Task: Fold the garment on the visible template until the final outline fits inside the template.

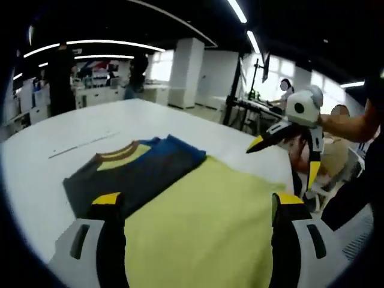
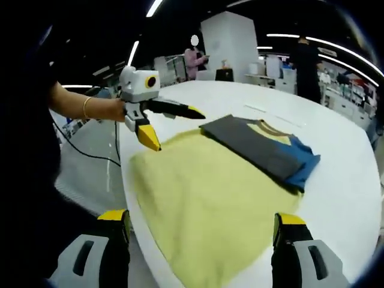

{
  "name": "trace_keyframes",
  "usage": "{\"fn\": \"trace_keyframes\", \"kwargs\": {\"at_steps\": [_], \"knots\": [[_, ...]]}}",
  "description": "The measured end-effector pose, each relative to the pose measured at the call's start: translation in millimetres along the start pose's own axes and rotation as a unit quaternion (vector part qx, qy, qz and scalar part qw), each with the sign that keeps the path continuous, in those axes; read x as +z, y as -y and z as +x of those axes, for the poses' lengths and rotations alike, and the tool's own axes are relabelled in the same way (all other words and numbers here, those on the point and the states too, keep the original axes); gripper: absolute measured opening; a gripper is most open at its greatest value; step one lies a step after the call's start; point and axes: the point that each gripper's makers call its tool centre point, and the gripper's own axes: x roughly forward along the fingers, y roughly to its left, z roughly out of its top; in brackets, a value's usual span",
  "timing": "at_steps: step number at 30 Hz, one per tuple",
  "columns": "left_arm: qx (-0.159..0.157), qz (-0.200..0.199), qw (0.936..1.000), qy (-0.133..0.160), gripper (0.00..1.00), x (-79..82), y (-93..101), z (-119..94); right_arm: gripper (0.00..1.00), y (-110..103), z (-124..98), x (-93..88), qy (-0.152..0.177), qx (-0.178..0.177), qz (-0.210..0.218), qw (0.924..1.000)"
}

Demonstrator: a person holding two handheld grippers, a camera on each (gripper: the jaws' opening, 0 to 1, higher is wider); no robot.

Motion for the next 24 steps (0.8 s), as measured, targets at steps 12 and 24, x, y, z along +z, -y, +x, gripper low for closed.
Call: {"fn": "trace_keyframes", "kwargs": {"at_steps": [12, 24], "knots": [[0.006, 0.006, 0.9997, -0.024, 0.96, -33.8, 16.3, -43, 0.92, -10, -1, -20.8, -0.029, 0.009, -0.025, 0.9992], [0.003, 0.002, 0.9972, -0.074, 0.75, -82.1, 33.0, -78, 0.72, -18, -1, -52.8, -0.065, 0.005, -0.042, 0.997]]}}
